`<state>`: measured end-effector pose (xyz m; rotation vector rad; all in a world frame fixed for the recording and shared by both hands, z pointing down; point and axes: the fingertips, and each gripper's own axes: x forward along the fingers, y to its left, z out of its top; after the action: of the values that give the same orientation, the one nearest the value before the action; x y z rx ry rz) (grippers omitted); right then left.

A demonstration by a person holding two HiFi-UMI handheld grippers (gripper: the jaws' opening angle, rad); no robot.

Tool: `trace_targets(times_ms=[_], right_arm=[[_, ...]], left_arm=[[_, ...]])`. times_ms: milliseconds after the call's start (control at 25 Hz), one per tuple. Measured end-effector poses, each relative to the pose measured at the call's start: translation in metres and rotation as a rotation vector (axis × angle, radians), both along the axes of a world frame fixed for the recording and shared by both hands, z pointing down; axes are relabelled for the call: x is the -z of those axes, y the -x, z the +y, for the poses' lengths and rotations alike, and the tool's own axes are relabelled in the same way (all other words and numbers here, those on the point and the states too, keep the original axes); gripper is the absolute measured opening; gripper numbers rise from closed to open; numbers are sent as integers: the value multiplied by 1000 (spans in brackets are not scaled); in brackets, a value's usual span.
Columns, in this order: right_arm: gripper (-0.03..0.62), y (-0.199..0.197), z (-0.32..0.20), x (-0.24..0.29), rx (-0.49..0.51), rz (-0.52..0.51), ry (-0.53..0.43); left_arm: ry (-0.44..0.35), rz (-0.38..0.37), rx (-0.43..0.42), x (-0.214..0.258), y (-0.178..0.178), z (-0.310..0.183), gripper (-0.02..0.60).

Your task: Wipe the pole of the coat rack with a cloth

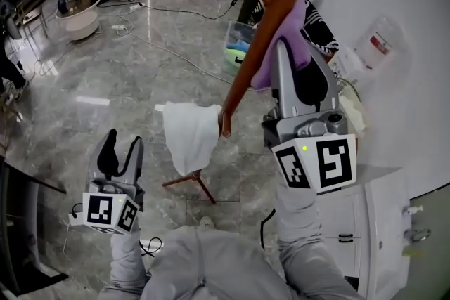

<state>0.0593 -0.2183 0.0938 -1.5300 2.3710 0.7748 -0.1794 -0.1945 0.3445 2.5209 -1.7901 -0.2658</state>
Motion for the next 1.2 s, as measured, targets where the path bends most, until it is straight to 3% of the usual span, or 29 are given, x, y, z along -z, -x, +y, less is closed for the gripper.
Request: trace_targets(times_ms=[560,880,1080,1200], right_arm=[[64,38,-10,-50,56,115,105],[64,62,-9,-96,65,251,175],[64,65,-8,-124,80,276,248],[64,62,-10,-138,117,234,303]], left_arm=[[18,6,-12,-12,-3,-6,272],[32,9,-32,-17,-9,-10,272],[38,13,-32,-21,-8,-10,272],[46,12,-35,-24,-9,-10,272]])
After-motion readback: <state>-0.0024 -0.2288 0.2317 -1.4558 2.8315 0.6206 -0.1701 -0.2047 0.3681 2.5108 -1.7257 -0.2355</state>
